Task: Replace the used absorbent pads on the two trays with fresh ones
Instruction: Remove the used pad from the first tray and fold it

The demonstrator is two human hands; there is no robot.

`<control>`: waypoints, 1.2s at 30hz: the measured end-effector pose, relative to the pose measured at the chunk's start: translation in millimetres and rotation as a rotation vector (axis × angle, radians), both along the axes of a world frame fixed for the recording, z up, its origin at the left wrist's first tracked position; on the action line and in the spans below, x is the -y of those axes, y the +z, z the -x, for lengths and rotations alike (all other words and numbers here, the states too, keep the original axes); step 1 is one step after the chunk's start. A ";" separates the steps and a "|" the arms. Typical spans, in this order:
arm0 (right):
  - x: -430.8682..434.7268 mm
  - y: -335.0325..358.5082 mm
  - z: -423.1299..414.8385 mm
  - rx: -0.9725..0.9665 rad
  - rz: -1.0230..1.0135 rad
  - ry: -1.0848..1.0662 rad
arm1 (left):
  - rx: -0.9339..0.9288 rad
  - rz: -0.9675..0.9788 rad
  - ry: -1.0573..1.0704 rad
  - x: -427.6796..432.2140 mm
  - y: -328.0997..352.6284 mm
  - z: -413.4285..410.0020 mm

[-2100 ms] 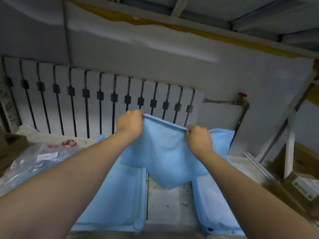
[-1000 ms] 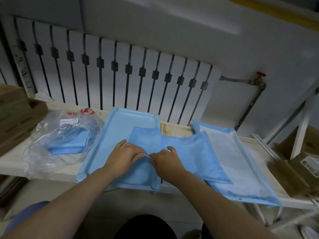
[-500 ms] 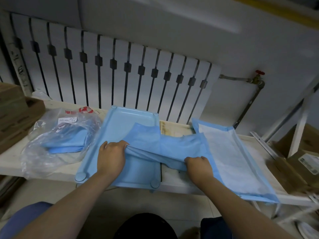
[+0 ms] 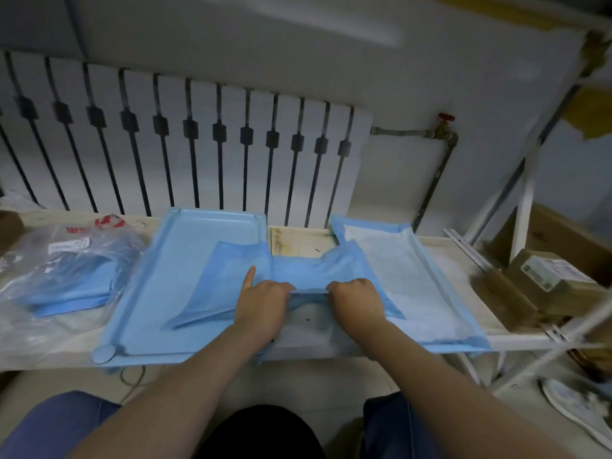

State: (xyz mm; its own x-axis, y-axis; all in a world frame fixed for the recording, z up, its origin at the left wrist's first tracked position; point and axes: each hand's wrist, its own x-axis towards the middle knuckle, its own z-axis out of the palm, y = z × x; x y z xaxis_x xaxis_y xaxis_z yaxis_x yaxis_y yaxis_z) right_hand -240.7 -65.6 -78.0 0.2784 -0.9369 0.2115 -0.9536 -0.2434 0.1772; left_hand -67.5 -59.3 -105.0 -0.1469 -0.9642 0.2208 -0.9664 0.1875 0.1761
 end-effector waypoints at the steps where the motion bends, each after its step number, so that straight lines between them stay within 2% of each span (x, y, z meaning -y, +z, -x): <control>1: -1.9 1.6 7.6 -0.028 -0.051 -0.034 | 0.010 0.001 0.014 0.8 -1.7 -2.5; 4: -8.0 4.1 34.9 -0.052 -0.229 -0.205 | 0.020 -0.024 0.048 2.1 -4.7 -11.9; 7: -14.4 5.3 57.7 -0.026 -0.273 -0.338 | 0.017 -0.051 0.079 3.6 -8.7 -15.1; 10: -14.8 5.4 71.6 0.167 -0.299 -0.469 | 0.001 -0.057 0.097 5.4 -10.9 -11.0; 13: -6.0 6.3 77.8 0.569 -0.284 -0.573 | -0.025 -0.006 0.093 6.5 -10.8 -3.4; 16: -0.7 15.1 70.8 1.266 -0.371 -0.577 | -0.055 0.063 0.063 3.0 -8.1 0.9; 17: -1.6 19.9 66.0 1.443 -0.402 -0.582 | -0.063 0.084 0.039 1.7 -7.6 1.1; 19: -3.6 24.9 56.5 1.599 -0.490 -0.579 | -0.095 0.135 -0.040 0.9 -8.9 1.5; 23: -2.8 22.2 36.7 1.588 -0.743 -0.579 | 0.021 0.209 -0.188 -5.7 -3.4 14.2; 27: -0.5 13.5 20.9 1.458 -0.819 -0.727 | 0.102 0.047 -0.234 -13.7 -0.6 33.9; 29: 3.3 6.2 20.4 1.440 -0.790 -0.749 | 0.084 -0.014 -0.220 -16.7 -3.0 32.5; 33: 19.0 12.0 17.9 1.480 -0.595 -0.701 | -0.016 -0.190 -0.143 -17.5 -10.9 12.8; 36: 31.9 19.1 7.4 1.390 -0.463 -0.569 | -0.165 -0.280 -0.127 -10.1 -11.7 0.8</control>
